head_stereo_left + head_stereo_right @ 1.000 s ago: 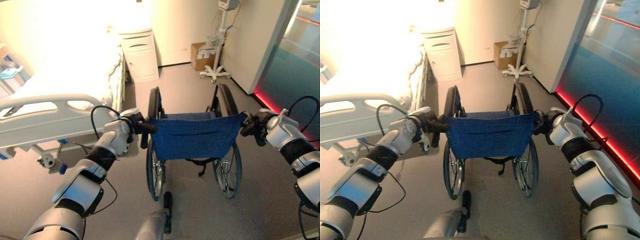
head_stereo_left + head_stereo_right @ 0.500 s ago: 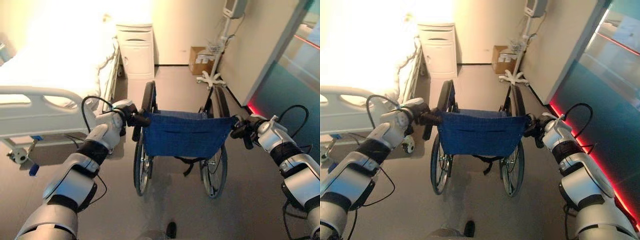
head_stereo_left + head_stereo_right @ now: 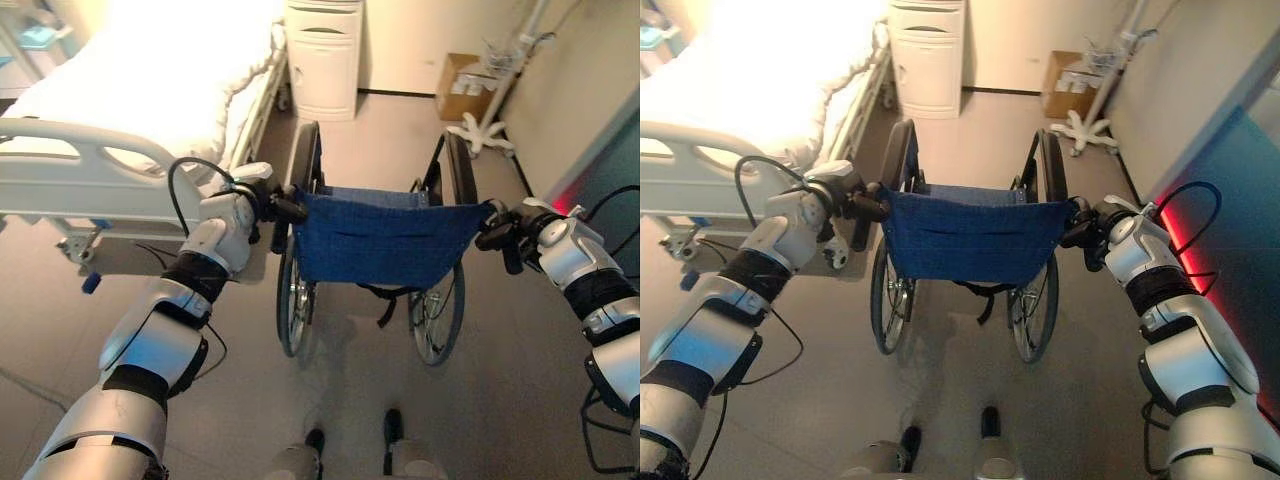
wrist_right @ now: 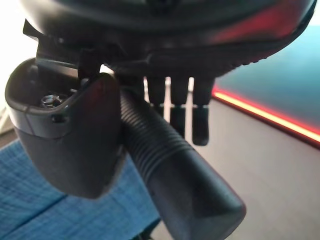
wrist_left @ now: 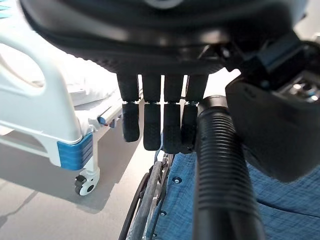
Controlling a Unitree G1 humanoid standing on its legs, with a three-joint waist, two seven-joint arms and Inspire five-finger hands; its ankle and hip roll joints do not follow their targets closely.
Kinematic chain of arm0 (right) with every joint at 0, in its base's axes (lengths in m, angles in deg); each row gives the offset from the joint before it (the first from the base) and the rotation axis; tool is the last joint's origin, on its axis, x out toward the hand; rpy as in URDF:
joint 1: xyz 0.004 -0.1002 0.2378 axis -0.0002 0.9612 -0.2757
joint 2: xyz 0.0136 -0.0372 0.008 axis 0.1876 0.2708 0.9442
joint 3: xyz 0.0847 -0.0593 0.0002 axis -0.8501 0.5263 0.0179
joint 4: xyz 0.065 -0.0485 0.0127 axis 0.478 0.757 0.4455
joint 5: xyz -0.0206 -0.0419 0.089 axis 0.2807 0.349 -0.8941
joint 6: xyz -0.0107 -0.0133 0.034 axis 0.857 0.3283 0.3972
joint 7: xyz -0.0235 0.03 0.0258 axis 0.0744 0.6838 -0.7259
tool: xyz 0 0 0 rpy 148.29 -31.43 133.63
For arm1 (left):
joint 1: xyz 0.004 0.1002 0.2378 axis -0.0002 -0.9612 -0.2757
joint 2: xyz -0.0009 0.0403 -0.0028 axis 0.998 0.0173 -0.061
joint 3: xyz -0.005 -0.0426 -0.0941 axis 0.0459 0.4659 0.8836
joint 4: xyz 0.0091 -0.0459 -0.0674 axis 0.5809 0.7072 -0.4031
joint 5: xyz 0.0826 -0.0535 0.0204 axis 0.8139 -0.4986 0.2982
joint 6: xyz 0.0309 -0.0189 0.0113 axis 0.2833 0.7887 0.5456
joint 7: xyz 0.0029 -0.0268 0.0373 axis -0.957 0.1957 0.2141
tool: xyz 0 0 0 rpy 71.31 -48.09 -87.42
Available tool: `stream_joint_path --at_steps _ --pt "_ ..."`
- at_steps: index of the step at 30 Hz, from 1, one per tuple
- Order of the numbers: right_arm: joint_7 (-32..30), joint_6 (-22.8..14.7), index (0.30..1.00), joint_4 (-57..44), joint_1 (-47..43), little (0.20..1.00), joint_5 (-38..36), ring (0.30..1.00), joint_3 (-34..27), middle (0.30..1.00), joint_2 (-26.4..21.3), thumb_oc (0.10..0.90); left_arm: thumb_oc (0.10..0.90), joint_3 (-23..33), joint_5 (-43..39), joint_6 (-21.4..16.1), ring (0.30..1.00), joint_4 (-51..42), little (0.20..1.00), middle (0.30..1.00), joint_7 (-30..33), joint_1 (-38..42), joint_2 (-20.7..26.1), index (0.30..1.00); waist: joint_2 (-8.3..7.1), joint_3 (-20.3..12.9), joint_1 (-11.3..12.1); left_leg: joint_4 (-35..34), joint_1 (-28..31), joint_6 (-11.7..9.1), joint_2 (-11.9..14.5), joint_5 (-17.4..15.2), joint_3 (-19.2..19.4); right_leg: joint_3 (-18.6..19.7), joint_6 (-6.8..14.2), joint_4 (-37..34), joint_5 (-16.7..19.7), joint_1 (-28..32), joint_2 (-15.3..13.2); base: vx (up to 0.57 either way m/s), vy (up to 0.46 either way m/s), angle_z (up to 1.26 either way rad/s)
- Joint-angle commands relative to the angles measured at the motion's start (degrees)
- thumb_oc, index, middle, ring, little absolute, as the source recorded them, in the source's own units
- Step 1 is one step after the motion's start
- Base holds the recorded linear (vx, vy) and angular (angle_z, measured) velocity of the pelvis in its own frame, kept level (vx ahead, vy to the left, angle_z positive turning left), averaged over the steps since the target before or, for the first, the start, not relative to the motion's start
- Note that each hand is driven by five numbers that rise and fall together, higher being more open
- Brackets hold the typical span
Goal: Push the wheelchair next to the bed
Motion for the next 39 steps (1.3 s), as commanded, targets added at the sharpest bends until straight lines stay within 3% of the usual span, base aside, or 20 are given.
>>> stream_joint_path --at_steps 1,7,10,11,12,15,17,20,22,24,25,28,30,33,34,36,39 --pt "4.25 -10.08 0.3 -7.93 -7.61 0.3 0.82 0.3 6.19 0.3 5.24 0.4 0.4 -6.6 -1.47 -3.25 0.3 -1.59 0.3 0.3 0.67 -11.58 2.94 0.3 -3.77 0.69 4.39 -6.91 13.35 -4.14 6.17 3.63 5.2 0.42 0.8 -1.17 10.43 -7.69 -1.73 0.27 -0.262 0.5" --pt "4.31 -7.51 0.3 -9.02 -7.08 0.3 0.53 0.3 5.38 0.3 4.67 0.4 0.4 -5.62 -4.97 -0.53 0.3 -1.63 0.3 0.3 6.31 -10.38 2.06 0.3 -3.18 1.27 2.32 -10.63 13.38 -6.68 9.42 11.15 7.51 -2.27 -1.15 -2.99 8.4 -5.57 0.32 0.22 -0.196 0.46" --pt "4.89 -6.73 0.3 -9.51 -6.47 0.3 0.43 0.3 5.06 0.3 4.39 0.4 0.4 -5.19 -5.72 -0.52 0.3 -2.0 0.3 0.3 6.95 -10.44 2.2 0.3 -2.74 0.93 1.71 -11.09 14.21 -7.2 9.94 12.96 7.68 -2.65 -1.84 -2.65 7.59 -5.34 0.95 0.23 -0.135 0.2" --pt "4.66 -6.23 0.3 -9.77 -4.03 0.3 0.58 0.3 3.98 0.3 4.39 0.4 0.4 -4.57 -6.07 -0.58 0.3 -2.41 0.3 0.3 6.37 -10.62 2.45 0.3 -2.61 0.18 1.09 -8.74 14.5 -7.53 10.63 16.9 7.93 -3.41 -3.25 -2.4 6.34 -4.55 2.08 0.36 -0.241 0.2" --pt "4.51 -6.22 0.3 -9.69 -3.33 0.3 0.27 0.3 3.76 0.3 4.24 0.4 0.4 -4.53 -5.93 -0.55 0.3 -2.53 0.3 0.3 6.14 -10.81 2.47 0.3 -2.63 -0.17 0.78 -6.89 14.67 -7.83 11.09 18.85 8.27 -3.7 -3.82 -2.46 5.98 -4.11 2.49 0.48 -0.317 0.21" --pt "3.64 -5.75 0.3 -9.18 -1.26 0.3 -0.85 0.3 3.15 0.3 4.13 0.4 0.4 -4.07 -5.88 -1.24 0.3 -2.02 0.3 0.3 6.49 -12.12 2.12 0.3 -3.02 -1.03 0.41 -0.47 14.06 -8.17 11.43 22.62 9.51 -4.46 -5.63 -2.51 4.41 -1.87 3.53 0.31 -0.166 0.13" --pt "2.44 -3.98 0.3 -8.65 0.17 0.3 -1.64 0.3 2.41 0.3 5.23 0.4 0.4 -4.18 -5.16 -1.79 0.3 -1.63 0.3 0.3 6.23 -12.42 1.6 0.3 -3.74 -0.44 1.66 3.27 8.92 -7.03 9.2 21.79 9.76 -3.86 -6.4 -2.8 3.18 1.43 4.23 0.38 -0.169 0.11" --pt "0.93 -2.18 0.3 -7.14 0.7 0.3 -2.88 0.3 1.81 0.3 7.4 0.4 0.4 -4.02 -4.63 -2.22 0.3 -1.79 0.3 0.3 6.29 -12.96 1.55 0.3 -3.83 1.85 4.72 1.88 -0.42 -5.28 5.01 20.22 10.61 -1.84 -6.42 -3.27 1.46 7.0 6.06 0.44 -0.104 0.02" --pt "0.23 -1.14 0.3 -6.63 1.02 0.3 -2.69 0.3 1.26 0.3 9.37 0.4 0.4 -3.73 -4.22 -1.7 0.3 -2.09 0.3 0.3 6.0 -12.89 1.37 0.3 -2.85 3.69 6.92 -0.9 -6.21 -5.81 4.02 22.07 12.3 -0.91 -6.56 -3.96 -0.11 11.08 7.91 0.48 -0.001 -0.07" --pt "0.66 -0.81 0.3 -7.12 1.49 0.3 -1.79 0.3 1.02 0.3 10.76 0.4 0.4 -3.74 -4.49 -0.6 0.3 -2.61 0.3 0.3 5.37 -13.49 2.29 0.3 -1.1 4.81 10.12 -9.74 -11.97 -6.96 4.63 28.32 11.38 1.0 -6.52 -4.85 -1.52 15.5 9.6 0.62 0.113 -0.57" --pt "1.43 -1.13 0.3 -7.28 1.33 0.3 -1.69 0.3 0.98 0.3 10.66 0.4 0.4 -3.32 -4.22 -0.13 0.3 -2.97 0.3 0.3 4.79 -14.01 2.82 0.3 -0.79 4.81 11.16 -14.29 -12.56 -7.0 4.98 29.27 10.76 1.96 -6.34 -5.05 -2.12 16.83 9.78 0.63 0.213 -0.88" --pt "3.98 -2.79 0.3 -8.26 0.44 0.3 -0.65 0.3 0.96 0.3 9.19 0.4 0.4 -1.74 -3.88 0.72 0.3 -3.97 0.3 0.3 3.2 -15.05 4.79 0.3 0.0 3.89 11.9 -19.48 -10.82 -6.41 6.26 28.01 12.58 2.71 -5.52 -3.67 -4.72 18.08 9.12 0.41 0.254 -0.98" --pt "3.37 -4.58 0.3 -7.53 0.12 0.3 -2.16 0.3 1.25 0.3 9.37 0.4 0.4 -1.3 -4.87 1.11 0.3 -2.31 0.3 0.3 3.37 -14.6 4.64 0.3 0.42 2.48 11.4 -17.37 -9.27 -4.9 5.52 24.57 14.55 2.64 -5.08 -2.1 -6.4 18.59 8.31 0.41 0.302 -0.7" --pt "2.8 -6.75 0.3 -6.84 1.19 0.3 -0.76 0.3 0.82 0.3 10.58 0.4 0.4 -1.27 -5.14 0.74 0.3 -0.41 0.3 0.3 2.61 -14.48 5.25 0.3 -0.33 0.91 12.39 -12.97 -8.79 -3.8 4.19 20.85 13.83 1.43 -4.0 -1.85 -6.57 20.25 6.15 0.38 0.172 -0.27" --pt "0.72 -8.4 0.3 -6.37 2.21 0.3 -1.72 0.3 0.76 0.3 11.39 0.4 0.4 -1.16 -4.79 0.96 0.3 -0.25 0.3 0.3 2.15 -14.7 5.8 0.3 -1.22 -0.02 13.2 -13.53 -7.17 -2.71 3.13 19.09 14.29 -0.13 -2.07 -1.72 -4.09 20.49 4.27 0.33 0.106 -0.19" --pt "-1.16 -9.51 0.3 -6.53 3.0 0.3 -2.06 0.3 0.47 0.3 12.59 0.4 0.4 -1.52 -4.24 0.55 0.3 1.01 0.3 0.3 1.99 -14.13 6.35 0.3 -2.1 -0.95 13.67 -15.51 -4.99 -1.94 2.29 18.62 14.79 -1.81 0.47 -1.62 -0.21 19.52 1.77 0.31 0.113 -0.23" --pt "-2.54 -11.41 0.3 -5.71 2.78 0.3 -1.71 0.3 0.67 0.3 13.24 0.4 0.4 -2.03 -4.58 0.13 0.3 2.02 0.3 0.3 3.5 -13.69 5.62 0.3 -2.05 -1.59 13.49 -16.97 -3.69 -1.53 1.7 18.45 14.4 -2.09 1.19 -0.76 2.28 17.74 0.09 0.26 0.143 -0.15"
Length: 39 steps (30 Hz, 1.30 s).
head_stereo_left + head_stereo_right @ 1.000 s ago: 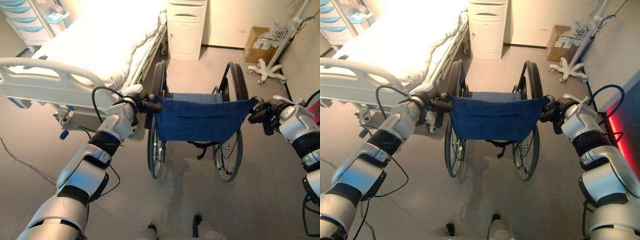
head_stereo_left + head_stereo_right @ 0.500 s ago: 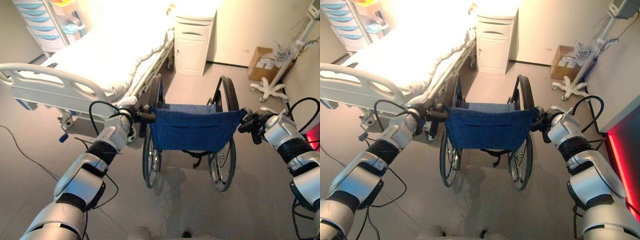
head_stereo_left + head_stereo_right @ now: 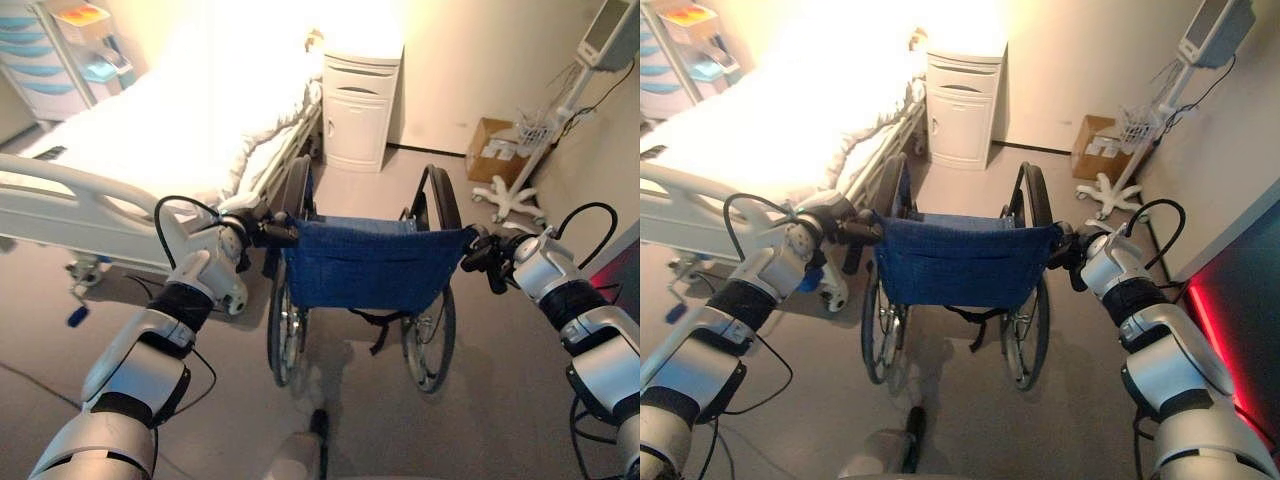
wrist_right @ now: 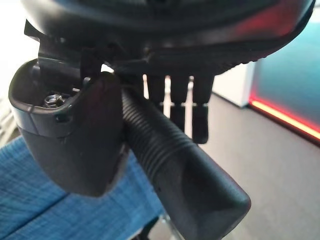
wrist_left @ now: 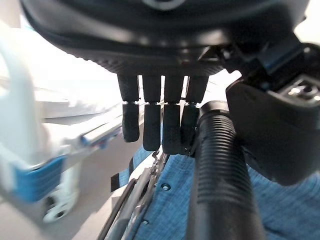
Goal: Push the wheelchair next to the bed
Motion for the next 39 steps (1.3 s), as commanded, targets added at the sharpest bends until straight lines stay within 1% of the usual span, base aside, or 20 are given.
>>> stream_joint_path --at_steps 1,5,8,9,12,14,15,17,21,22,25,27,29,30,32,33,35,36,38,39 --pt "0.05 -16.35 0.3 -4.86 -1.19 0.3 -1.27 0.3 4.26 0.3 3.88 0.4 0.4 -3.6 1.14 -0.23 0.3 8.07 0.3 0.3 -1.27 -7.48 -2.53 0.3 3.33 1.49 2.71 -1.94 1.47 -3.2 1.01 -1.82 -1.88 1.21 5.21 4.51 15.32 -3.38 -6.51 0.25 0.133 0.05" --pt "-0.61 -17.7 0.3 -2.41 -1.95 0.3 -1.76 0.3 4.0 0.3 4.72 0.4 0.4 -3.74 1.36 -0.42 0.3 7.99 0.3 0.3 0.21 -7.58 -3.62 0.3 2.64 0.55 3.57 -0.99 0.61 -2.29 -0.78 -2.86 -2.99 2.29 5.64 6.19 19.2 -3.39 -7.78 0.24 0.118 -0.09" --pt "-0.73 -17.46 0.3 -1.22 -2.09 0.3 -2.23 0.3 3.71 0.3 5.29 0.4 0.4 -3.61 0.91 -0.95 0.3 8.26 0.3 0.3 1.41 -7.67 -4.37 0.3 2.41 -0.03 3.8 -0.98 0.35 -1.59 -1.53 -3.08 -3.13 3.71 5.72 9.53 20.97 -2.93 -7.2 0.24 0.169 0.01" --pt "-0.66 -17.53 0.3 -0.23 -1.72 0.3 -2.56 0.3 3.25 0.3 5.4 0.4 0.4 -3.88 0.54 -1.53 0.3 8.54 0.3 0.3 2.66 -7.65 -4.91 0.3 2.38 -0.55 3.61 -1.28 0.32 -0.87 -1.89 -3.4 -2.82 4.9 6.0 13.32 22.37 -2.94 -5.83 0.25 0.183 0.16" --pt "-1.96 -17.92 0.3 -0.47 0.61 0.3 -3.46 0.3 2.7 0.3 5.23 0.4 0.4 -3.89 -0.6 -1.78 0.3 8.59 0.3 0.3 5.33 -7.97 -5.73 0.3 2.44 -1.03 2.19 -1.6 2.38 0.01 -2.24 -4.58 -2.67 5.96 6.56 19.78 26.47 -8.07 -4.15 0.28 0.154 0.25" --pt "-1.96 -18.11 0.3 -1.15 1.21 0.3 -3.13 0.3 2.63 0.3 4.95 0.4 0.4 -3.77 -1.44 -1.27 0.3 8.45 0.3 0.3 6.46 -8.33 -5.85 0.3 2.86 -0.67 0.91 -1.64 4.23 0.29 -1.9 -5.56 -2.96 5.98 6.05 20.41 26.04 -12.72 -3.81 0.36 0.084 0.23" --pt "-2.54 -17.27 0.3 -3.17 2.02 0.3 -3.44 0.3 2.66 0.3 4.35 0.4 0.4 -2.83 -1.38 -0.92 0.3 7.94 0.3 0.3 7.29 -9.49 -6.06 0.3 3.54 0.45 -0.99 -1.88 7.47 0.35 -1.48 -6.76 -3.52 4.64 5.3 18.75 25.76 -20.53 -3.54 0.46 -0.02 0.11" --pt "-2.16 -14.06 0.3 -7.01 2.26 0.3 -3.81 0.3 2.18 0.3 3.15 0.4 0.4 -1.79 -0.67 0.02 0.3 5.27 0.3 0.3 6.42 -10.57 -5.06 0.3 3.3 2.92 -3.37 -1.84 11.99 0.53 -1.93 -10.06 -4.4 2.83 5.15 15.49 27.58 -28.4 -5.41 0.48 -0.11 0.02" --pt "-1.72 -11.39 0.3 -9.25 1.89 0.3 -4.82 0.3 1.43 0.3 0.88 0.4 0.4 -1.91 -0.07 -0.56 0.3 4.19 0.3 0.3 5.47 -10.12 -4.43 0.3 1.9 5.03 -5.79 0.16 16.06 0.46 -3.7 -14.64 -7.13 1.22 5.83 -0.49 28.39 -33.09 -7.16 0.42 -0.182 0.58" --pt "-1.29 -10.59 0.3 -9.59 1.11 0.3 -5.04 0.3 1.53 0.3 0.34 0.4 0.4 -2.4 -0.13 -0.66 0.3 4.53 0.3 0.3 5.65 -9.53 -4.45 0.3 2.32 5.43 -6.35 1.09 17.14 -0.03 -3.23 -15.9 -7.96 0.22 5.82 -6.89 27.62 -33.13 -6.98 0.51 -0.256 1.13" --pt "-1.14 -8.47 0.3 -10.67 -0.24 0.3 -6.01 0.3 2.14 0.3 0.16 0.4 0.4 -1.93 0.19 -1.24 0.3 4.77 0.3 0.3 5.48 -9.28 -3.98 0.3 2.3 5.78 -6.15 2.41 17.41 -0.4 -2.9 -17.08 -7.81 -0.19 5.24 -6.47 27.04 -31.61 -6.76 0.29 -0.195 0.91" --pt "-0.6 -7.09 0.3 -10.77 -1.21 0.3 -5.95 0.3 2.41 0.3 0.79 0.4 0.4 -1.5 0.02 -2.44 0.3 5.69 0.3 0.3 4.76 -8.83 -3.72 0.3 1.07 5.27 -6.66 5.45 17.13 -0.27 -3.72 -19.23 -7.2 1.09 5.01 -4.61 26.69 -30.43 -6.34 0.45 -0.349 0.6" --pt "0.02 -6.94 0.3 -9.65 -1.36 0.3 -7.39 0.3 3.25 0.3 0.92 0.4 0.4 -1.72 -1.61 -2.82 0.3 6.58 0.3 0.3 4.95 -8.97 -4.43 0.3 1.18 3.99 -7.18 7.58 18.1 -0.98 -2.97 -20.49 -7.99 2.56 4.27 0.62 24.81 -29.33 -5.71 0.41 -0.227 0.32" --pt "0.46 -7.16 0.3 -9.29 -1.25 0.3 -7.27 0.3 3.29 0.3 1.02 0.4 0.4 -1.83 -1.4 -2.97 0.3 6.77 0.3 0.3 4.4 -9.13 -4.56 0.3 1.29 3.64 -7.33 8.27 18.46 -1.39 -2.37 -20.18 -8.24 2.82 4.04 1.63 24.38 -29.29 -5.53 0.35 -0.135 0.55" --pt "2.79 -7.43 0.3 -8.24 -0.75 0.3 -6.2 0.3 3.17 0.3 0.94 0.4 0.4 -2.19 0.02 -2.96 0.3 6.87 0.3 0.3 3.17 -10.01 -4.78 0.3 1.43 2.45 -8.16 10.64 20.15 -3.75 1.13 -15.84 -7.69 2.48 3.16 1.89 24.07 -28.41 -5.06 0.41 -0.172 0.63" --pt "3.7 -8.39 0.3 -6.93 -0.37 0.3 -6.34 0.3 3.28 0.3 0.56 0.4 0.4 -2.57 -0.74 -2.14 0.3 7.23 0.3 0.3 4.46 -10.75 -5.93 0.3 1.81 1.61 -9.22 12.88 21.37 -6.21 5.07 -10.21 -5.91 1.34 2.21 0.17 23.58 -26.19 -4.16 0.4 -0.187 0.29" --pt "3.51 -8.6 0.3 -6.31 -0.09 0.3 -7.1 0.3 3.6 0.3 0.37 0.4 0.4 -3.38 -1.92 -1.7 0.3 8.07 0.3 0.3 5.46 -10.07 -6.86 0.3 1.89 1.02 -10.27 17.02 20.9 -8.38 7.07 -3.65 -4.86 1.13 0.86 -0.84 22.3 -23.9 -2.93 0.38 -0.179 0.51" --pt "2.62 -8.04 0.3 -6.41 0.57 0.3 -8.34 0.3 3.47 0.3 0.28 0.4 0.4 -3.69 -2.61 -2.06 0.3 8.65 0.3 0.3 6.0 -9.73 -7.26 0.3 1.29 1.13 -10.11 20.72 18.58 -9.12 7.15 -1.24 -4.14 0.44 -0.09 -1.72 21.45 -21.74 -2.78 0.41 -0.185 1.0" --pt "1.61 -6.97 0.3 -6.41 1.66 0.3 -9.31 0.3 2.74 0.3 0.53 0.4 0.4 -4.01 -2.4 -2.88 0.3 8.85 0.3 0.3 5.87 -9.23 -7.75 0.3 0.08 2.21 -8.95 23.54 11.86 -8.62 6.26 -1.08 -3.17 0.56 -0.96 -2.53 20.14 -18.11 -2.98 0.38 -0.119 0.65" --pt "1.2 -7.08 0.3 -5.64 1.89 0.3 -9.14 0.3 2.58 0.3 1.09 0.4 0.4 -4.07 -2.45 -3.39 0.3 9.23 0.3 0.3 6.52 -9.16 -8.22 0.3 0.26 3.56 -7.71 23.04 8.96 -7.95 5.66 -2.89 -3.19 1.28 -0.8 -3.28 19.36 -15.56 -2.2 0.28 -0.022 0.11"
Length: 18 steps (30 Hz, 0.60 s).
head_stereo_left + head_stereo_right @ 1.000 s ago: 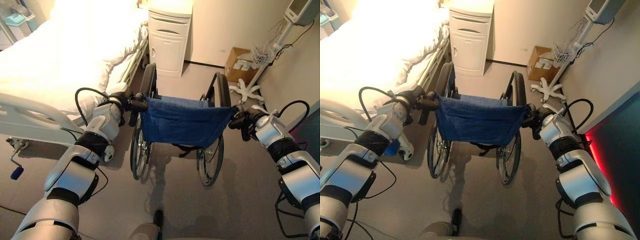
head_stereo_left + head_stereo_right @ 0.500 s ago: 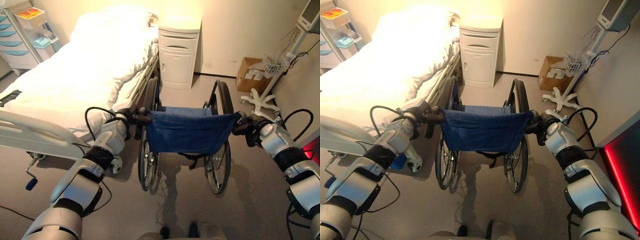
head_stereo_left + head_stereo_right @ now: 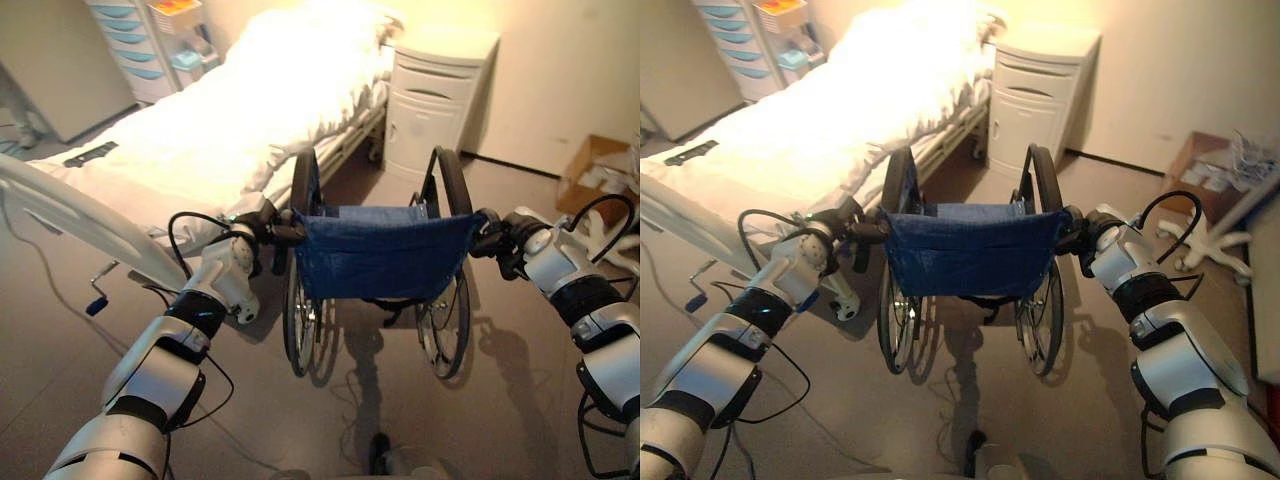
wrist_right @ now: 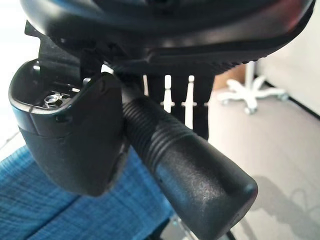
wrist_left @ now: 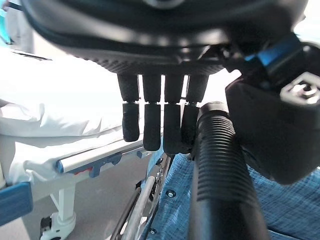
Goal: Push the wheelchair next to the bed
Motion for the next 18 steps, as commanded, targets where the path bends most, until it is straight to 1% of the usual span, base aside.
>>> stream_joint_path --at_steps 1,2,3,4,6,7,8,9,10,11,12,13,14,15,16,17,18 --pt "3.07 -7.08 0.3 -4.39 3.06 0.3 -6.65 0.3 -1.17 0.3 5.64 0.4 0.4 -4.66 -1.02 -1.79 0.3 6.77 0.3 0.3 -1.6 -4.43 -2.44 0.3 -2.61 3.38 0.61 -9.07 -6.68 3.81 -0.85 5.85 2.8 -1.1 5.38 -5.32 7.06 3.93 -3.62 0.38 0.056 -0.01" --pt "2.66 -6.88 0.3 -4.1 3.07 0.3 -6.25 0.3 -1.21 0.3 6.62 0.4 0.4 -4.26 -0.86 -1.51 0.3 6.34 0.3 0.3 -1.5 -4.87 -2.25 0.3 -1.95 3.85 1.73 -15.47 -8.53 4.17 -1.66 6.22 2.29 -0.46 5.73 -5.71 5.96 5.96 -2.56 0.4 0.118 -0.19" --pt "2.5 -6.21 0.3 -4.14 2.84 0.3 -6.01 0.3 -1.14 0.3 7.35 0.4 0.4 -4.01 -0.74 -0.87 0.3 5.94 0.3 0.3 -1.63 -5.15 -2.2 0.3 -1.2 4.66 2.98 -20.82 -9.39 3.92 -1.79 7.33 1.98 0.37 5.89 -5.89 4.89 7.96 -1.62 0.51 0.165 -0.49" --pt "2.11 -5.93 0.3 -4.27 2.94 0.3 -5.93 0.3 -1.01 0.3 7.87 0.4 0.4 -3.99 -0.76 -0.46 0.3 5.69 0.3 0.3 -1.57 -5.24 -2.13 0.3 -0.58 4.99 3.83 -24.28 -10.95 3.76 -1.72 8.67 1.13 1.16 5.85 -5.88 3.99 9.15 -1.03 0.47 0.177 -0.65" --pt "2.16 -4.8 0.3 -5.3 3.22 0.3 -5.47 0.3 -0.8 0.3 8.57 0.4 0.4 -3.91 -0.66 0.02 0.3 5.13 0.3 0.3 -2.03 -5.79 -1.28 0.3 0.85 5.29 5.77 -31.5 -13.48 3.0 -0.85 13.21 -1.92 3.32 5.58 -5.6 1.6 11.78 0.14 0.5 0.221 -0.79" --pt "2.72 -4.99 0.3 -5.37 3.11 0.3 -5.29 0.3 -0.88 0.3 8.43 0.4 0.4 -3.69 -0.62 0.24 0.3 4.94 0.3 0.3 -2.21 -6.0 -0.98 0.3 1.17 5.2 6.14 -33.23 -13.93 2.92 -0.38 14.09 -2.56 3.85 5.56 -5.55 1.04 12.38 0.22 0.57 0.313 -0.8" --pt "3.68 -5.19 0.3 -5.55 2.97 0.3 -5.08 0.3 -0.92 0.3 7.97 0.4 0.4 -2.97 -0.18 0.11 0.3 4.53 0.3 0.3 -3.02 -6.58 -0.07 0.3 1.48 4.98 6.93 -36.04 -14.02 2.97 0.09 14.53 -3.56 4.92 5.74 -5.26 -0.25 13.53 -0.11 0.47 0.325 -0.74" --pt "4.36 -5.28 0.3 -5.53 2.88 0.3 -4.65 0.3 -1.05 0.3 7.8 0.4 0.4 -2.46 0.19 0.13 0.3 4.04 0.3 0.3 -3.91 -6.91 0.63 0.3 1.72 4.7 7.37 -37.16 -14.14 3.08 0.39 14.01 -4.54 5.58 6.03 -4.76 -1.07 14.06 -0.63 0.46 0.358 -0.8" --pt "5.19 -5.65 0.3 -5.58 2.81 0.3 -4.34 0.3 -1.05 0.3 7.48 0.4 0.4 -2.24 -0.08 0.55 0.3 3.82 0.3 0.3 -4.09 -7.15 0.98 0.3 1.94 4.47 7.37 -36.47 -14.21 3.24 0.68 13.71 -4.73 5.95 6.21 -4.4 -1.64 14.41 -1.07 0.39 0.367 -1.08" --pt "5.98 -5.93 0.3 -5.66 2.84 0.3 -4.29 0.3 -1.13 0.3 6.93 0.4 0.4 -1.71 0.08 0.48 0.3 3.61 0.3 0.3 -4.81 -7.56 1.55 0.3 2.16 4.05 7.42 -34.76 -14.26 3.58 0.72 12.1 -5.15 6.49 6.72 -3.47 -2.5 14.64 -2.16 0.28 0.287 -0.99" --pt "5.83 -5.81 0.3 -5.68 2.86 0.3 -4.65 0.3 -1.15 0.3 6.84 0.4 0.4 -1.6 0.16 0.41 0.3 3.57 0.3 0.3 -4.98 -7.65 1.64 0.3 2.15 3.99 7.45 -34.29 -14.3 3.66 0.66 11.64 -5.17 6.6 6.82 -3.24 -2.7 14.65 -2.39 0.39 0.416 -1.11" --pt "6.59 -5.96 0.3 -5.23 3.8 0.3 -4.68 0.3 -2.13 0.3 6.92 0.4 0.4 -1.44 0.02 0.04 0.3 3.96 0.3 0.3 -6.35 -7.93 2.52 0.3 1.95 2.97 7.47 -31.4 -14.48 4.7 -0.63 8.43 -4.38 6.65 8.04 -1.87 -3.54 15.09 -4.22 0.39 0.42 -0.71" --pt "6.88 -6.25 0.3 -5.42 5.77 0.3 -3.59 0.3 -3.15 0.3 7.08 0.4 0.4 -1.64 0.96 -0.83 0.3 4.12 0.3 0.3 -6.58 -8.38 3.18 0.3 1.68 2.11 7.52 -30.86 -14.13 5.17 -1.07 7.11 -3.34 5.28 9.32 -1.49 -2.36 14.31 -5.9 0.39 0.422 -0.58" --pt "6.35 -6.49 0.3 -5.72 6.34 0.3 -3.69 0.3 -3.13 0.3 7.18 0.4 0.4 -1.63 0.88 -0.71 0.3 3.92 0.3 0.3 -6.62 -8.34 3.63 0.3 1.45 2.03 7.58 -30.78 -14.01 5.42 -1.43 6.73 -2.98 5.02 9.91 -1.23 -1.56 13.99 -6.58 0.3 0.341 -0.41" --pt "5.13 -6.91 0.3 -6.37 7.56 0.3 -4.34 0.3 -3.25 0.3 7.58 0.4 0.4 -1.58 0.85 -0.59 0.3 3.88 0.3 0.3 -6.74 -8.32 4.5 0.3 0.95 1.78 7.58 -31.45 -13.15 6.24 -2.15 6.1 -2.11 4.26 11.29 -0.17 1.19 12.49 -8.39 0.15 0.174 -0.32" --pt "5.13 -6.91 0.3 -6.37 7.57 0.3 -4.34 0.3 -3.25 0.3 7.58 0.4 0.4 -1.59 0.85 -0.59 0.3 3.88 0.3 0.3 -6.74 -8.32 4.51 0.3 0.94 1.77 7.6 -31.47 -13.14 6.24 -2.16 6.11 -2.09 4.27 11.3 -0.16 1.19 12.47 -8.4 0.19 0.269 -0.54" --pt "4.31 -7.36 0.3 -6.83 7.65 0.3 -4.83 0.3 -3.24 0.3 8.07 0.4 0.4 -1.82 0.9 -0.25 0.3 3.95 0.3 0.3 -6.42 -7.73 5.24 0.3 1.0 1.63 7.51 -32.57 -12.35 6.65 -2.48 6.18 -1.57 4.1 11.61 0.19 2.92 10.84 -9.69 0.1 0.205 -0.58"
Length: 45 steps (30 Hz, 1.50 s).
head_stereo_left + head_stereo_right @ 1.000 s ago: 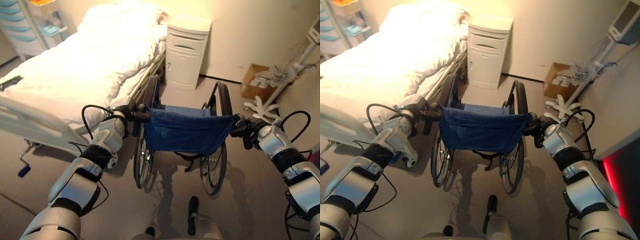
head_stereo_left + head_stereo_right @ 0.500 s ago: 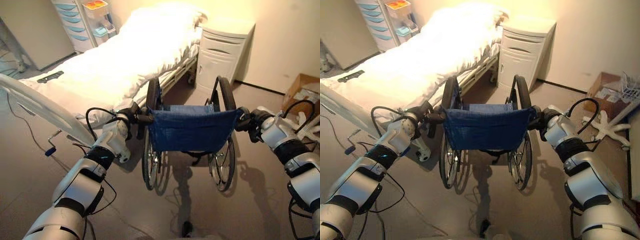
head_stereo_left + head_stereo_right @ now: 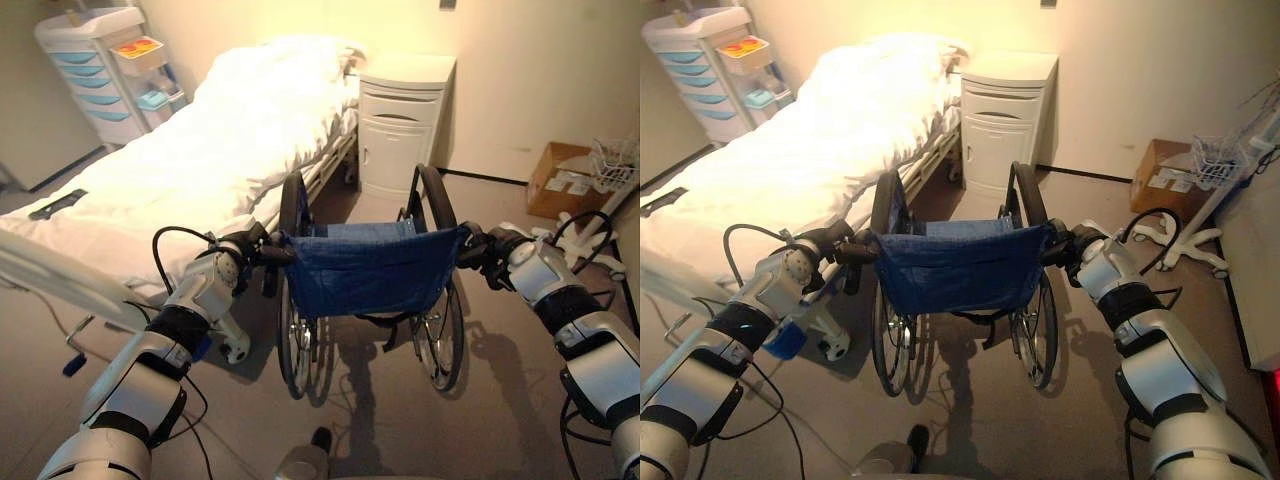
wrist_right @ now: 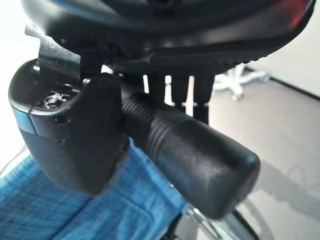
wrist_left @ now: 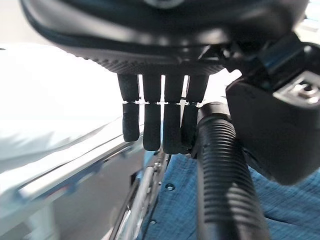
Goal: Push the wheelchair next to the bed
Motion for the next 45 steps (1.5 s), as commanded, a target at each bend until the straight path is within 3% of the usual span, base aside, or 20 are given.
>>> stream_joint_path --at_steps 1,3,10,16,20,21,22,23,30,38,41,44,45 --pt "3.3 -8.23 0.3 -4.34 3.84 0.3 -5.06 0.3 1.98 0.3 5.9 0.4 0.4 -3.09 2.15 0.96 0.3 8.93 0.3 0.3 -0.14 -3.33 -0.14 0.3 -3.82 2.54 -2.51 -0.7 -4.79 1.25 -2.19 3.1 -0.5 -3.73 8.81 1.1 12.43 3.6 -3.58 0.14 0.265 -0.71" --pt "2.08 -9.9 0.3 -3.25 3.12 0.3 -5.57 0.3 1.72 0.3 6.42 0.4 0.4 -3.35 1.99 1.43 0.3 8.89 0.3 0.3 0.63 -2.54 0.38 0.3 -3.84 2.59 -2.39 -2.06 -4.08 1.77 -2.62 2.78 0.29 -4.27 9.17 1.3 15.35 1.59 -4.67 0.09 0.172 -0.54" --pt "-1.13 -13.21 0.3 0.44 0.33 0.3 -8.76 0.3 2.11 0.3 8.89 0.4 0.4 -2.98 1.02 1.17 0.3 10.14 0.3 0.3 4.56 -1.75 -0.07 0.3 -4.28 1.56 -1.16 -3.52 -3.18 2.57 -3.39 1.62 2.92 -7.26 10.04 0.1 20.39 -0.27 -7.1 0.07 0.098 -0.31" --pt "-4.34 -16.34 0.3 3.33 -1.62 0.3 -10.53 0.3 1.98 0.3 12.29 0.4 0.4 -1.87 0.33 -0.17 0.3 11.16 0.3 0.3 7.57 -2.26 -0.44 0.3 -3.98 0.56 0.46 -4.69 -1.51 2.92 -3.68 0.94 5.69 -11.58 10.55 -1.31 21.91 -0.13 -8.44 0.01 0.031 -0.23" --pt "-5.62 -18.72 0.3 4.05 -3.05 0.3 -9.87 0.3 2.27 0.3 13.59 0.4 0.4 -0.98 0.11 0.43 0.3 10.9 0.3 0.3 9.54 -3.24 -1.05 0.3 -3.75 -0.13 1.43 -5.53 -0.32 2.96 -3.76 0.93 7.73 -15.43 10.24 -2.87 20.53 -0.03 -7.06 -0.03 0.009 -0.19" --pt "-5.71 -19.54 0.585 4.46 -3.38 0.585 -9.66 0.585 2.17 0.585 13.95 0.59 0.4 -0.52 -0.17 1.2 0.3 10.59 0.3 0.3 10.47 -3.91 -1.2 0.3 -3.84 -0.35 2.03 -5.45 -0.03 2.93 -3.82 0.7 8.98 -17.85 10.11 -2.68 20.22 -0.22 -6.63 -0.03 -0.021 -0.44" --pt "-5.9 -19.87 0.9 4.57 -3.51 0.9 -9.41 0.9 2.16 0.9 14.23 0.8 0.436 -0.05 0.05 1.68 0.354 10.28 0.354 0.354 10.68 -4.38 -1.28 0.354 -3.93 -0.42 2.56 -5.45 0.19 2.79 -3.74 0.65 9.91 -19.58 10.09 -3.02 20.26 -0.02 -6.84 -0.05 -0.05 -0.56" --pt "-6.57 -20.27 0.9 4.59 -4.01 0.9 -9.5 0.9 2.43 0.9 14.5 0.8 0.8 0.58 0.94 2.78 0.9 9.68 0.9 0.9 10.7 -5.04 -1.32 0.9 -4.03 -0.46 3.35 -5.44 0.58 2.57 -3.63 0.6 11.02 -21.78 10.05 -3.76 20.43 0.48 -7.09 -0.04 -0.055 -0.6" --pt "-7.77 -21.71 0.9 7.61 -6.82 0.9 -11.09 0.9 2.75 0.9 14.38 0.8 0.8 -0.53 2.26 3.26 0.9 9.6 0.9 0.9 9.27 -5.04 -1.17 0.9 -4.52 -1.05 4.88 -4.85 1.12 3.01 -3.74 -0.13 10.62 -23.64 9.94 -2.46 20.25 1.3 -7.17 0.01 -0.078 -0.21" --pt "-4.95 -17.41 0.9 7.87 -7.31 0.9 -12.91 0.9 2.16 0.9 12.33 0.8 0.8 -0.93 2.55 1.36 0.9 8.6 0.9 0.9 9.34 -4.62 0.27 0.9 -4.93 -0.92 4.89 -4.99 1.94 3.07 -3.68 -0.57 9.81 -24.35 9.82 -2.21 19.98 1.11 -7.12 0.0 -0.057 0.05" --pt "-3.78 -15.98 0.9 6.6 -7.39 0.9 -13.78 0.9 2.08 0.9 10.86 0.8 0.8 -0.59 -1.15 1.29 0.9 7.38 0.9 0.9 7.91 -4.89 1.21 0.9 -5.11 -0.63 4.62 -5.21 2.33 3.08 -3.61 -0.64 9.65 -24.2 9.91 -2.02 20.09 0.96 -7.01 -0.02 -0.041 0.11" --pt "-1.7 -12.61 0.9 1.53 -7.4 0.9 -17.02 0.9 0.66 0.9 7.89 0.8 0.8 3.28 -14.93 1.05 0.9 3.62 0.9 0.9 6.42 -7.76 1.26 0.9 -5.4 -0.13 4.41 -5.37 3.14 3.18 -3.56 -1.01 9.43 -23.87 10.03 -1.33 20.19 0.88 -6.96 -0.02 -0.025 0.04" --pt "-1.63 -12.37 0.9 1.13 -7.4 0.9 -17.07 0.9 0.54 0.9 7.71 0.8 0.8 3.52 -15.52 1.1 0.9 3.26 0.9 0.9 6.59 -7.97 1.26 0.9 -5.46 -0.25 4.32 -5.32 2.9 3.21 -3.58 -0.89 9.38 -23.86 9.98 -1.45 20.3 0.71 -6.92 0.0 0.0 0.0"
